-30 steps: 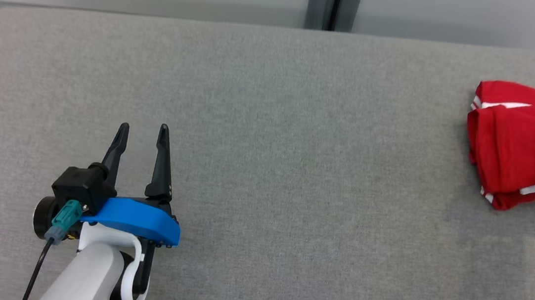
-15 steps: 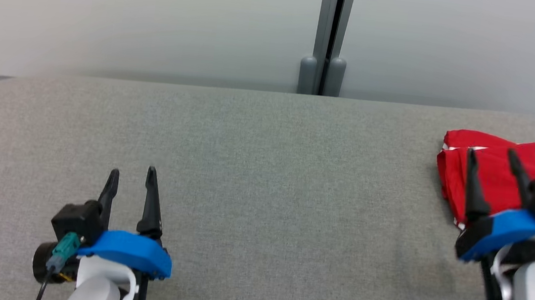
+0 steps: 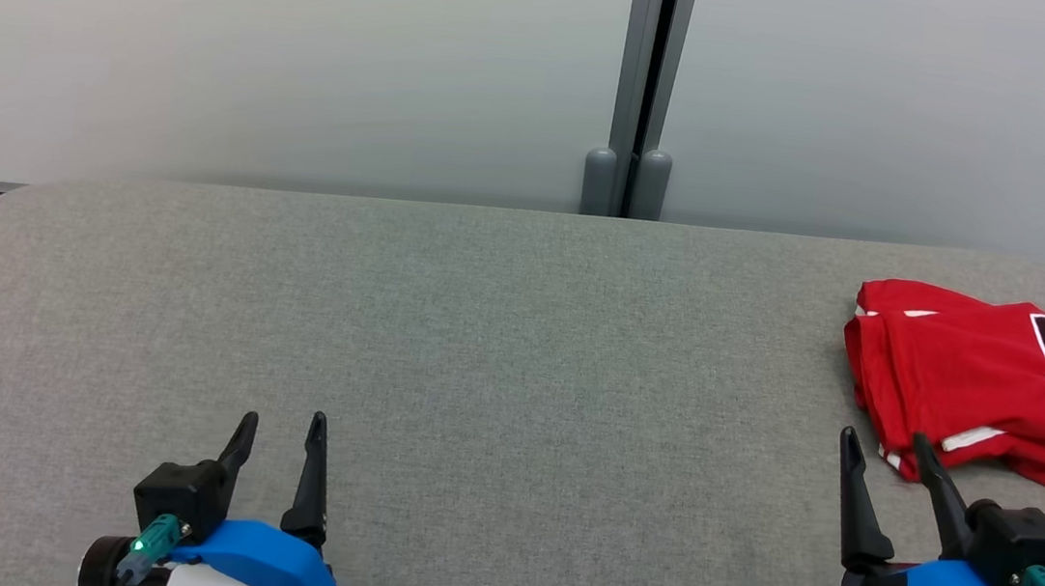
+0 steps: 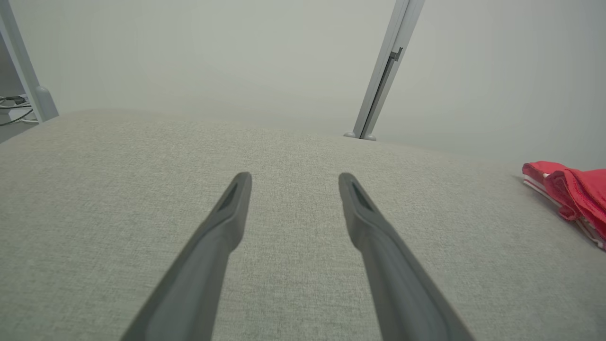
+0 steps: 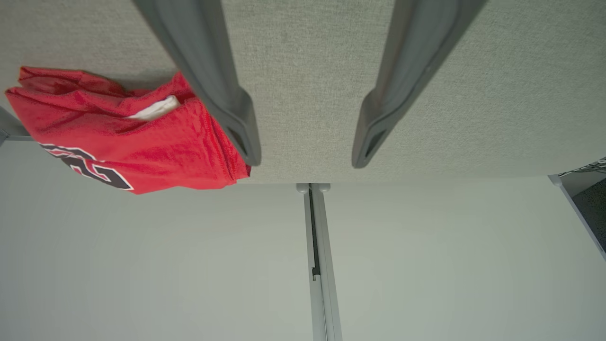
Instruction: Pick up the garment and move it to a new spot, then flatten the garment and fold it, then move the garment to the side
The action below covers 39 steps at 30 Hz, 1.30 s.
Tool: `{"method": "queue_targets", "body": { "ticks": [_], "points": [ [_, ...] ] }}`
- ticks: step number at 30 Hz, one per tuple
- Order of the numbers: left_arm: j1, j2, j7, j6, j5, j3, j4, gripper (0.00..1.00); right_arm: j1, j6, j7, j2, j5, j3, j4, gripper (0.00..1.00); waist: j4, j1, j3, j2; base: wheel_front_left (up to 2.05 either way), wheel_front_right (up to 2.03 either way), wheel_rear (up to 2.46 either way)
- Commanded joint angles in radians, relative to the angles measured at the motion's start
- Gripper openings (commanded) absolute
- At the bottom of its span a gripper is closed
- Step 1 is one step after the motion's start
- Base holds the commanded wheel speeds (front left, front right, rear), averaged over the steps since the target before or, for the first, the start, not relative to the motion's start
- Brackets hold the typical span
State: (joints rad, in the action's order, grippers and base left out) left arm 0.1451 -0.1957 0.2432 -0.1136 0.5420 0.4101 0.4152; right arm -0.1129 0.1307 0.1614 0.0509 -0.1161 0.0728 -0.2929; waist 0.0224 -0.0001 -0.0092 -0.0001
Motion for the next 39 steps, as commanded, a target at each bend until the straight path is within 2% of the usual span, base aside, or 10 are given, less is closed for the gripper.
{"method": "queue_targets", "body": {
  "ticks": [1,9,35,38,39],
  "points": [
    [-0.001,-0.011,0.000,0.000,-0.004,0.004,0.004,1.00,0.018,0.000,0.008,0.000,-0.010,-0.003,0.001,1.00,0.001,0.0001,-0.001,0.0001,0.00,0.00,0.00],
    [0.003,-0.016,0.005,-0.017,-0.006,-0.004,0.008,1.00,0.019,0.000,0.016,0.000,-0.021,-0.033,-0.023,1.00,0.008,0.0001,-0.012,0.0001,0.00,0.00,0.00],
    [-0.004,-0.014,0.005,-0.021,0.002,0.006,-0.004,1.00,0.010,0.000,0.037,0.000,-0.036,-0.027,-0.057,1.00,0.013,0.0001,-0.019,0.0001,0.00,0.00,0.00],
    [-0.004,-0.014,0.002,-0.018,0.004,0.008,-0.003,0.93,0.007,0.000,0.040,0.000,-0.036,-0.026,-0.061,1.00,0.013,0.0001,-0.019,0.0001,0.00,0.00,0.00],
    [-0.002,-0.013,0.005,-0.019,0.002,0.010,-0.001,0.00,0.013,0.000,0.034,0.000,-0.036,-0.029,-0.061,0.00,0.013,0.0001,-0.019,0.0001,0.00,0.00,0.00]
  ]
}}
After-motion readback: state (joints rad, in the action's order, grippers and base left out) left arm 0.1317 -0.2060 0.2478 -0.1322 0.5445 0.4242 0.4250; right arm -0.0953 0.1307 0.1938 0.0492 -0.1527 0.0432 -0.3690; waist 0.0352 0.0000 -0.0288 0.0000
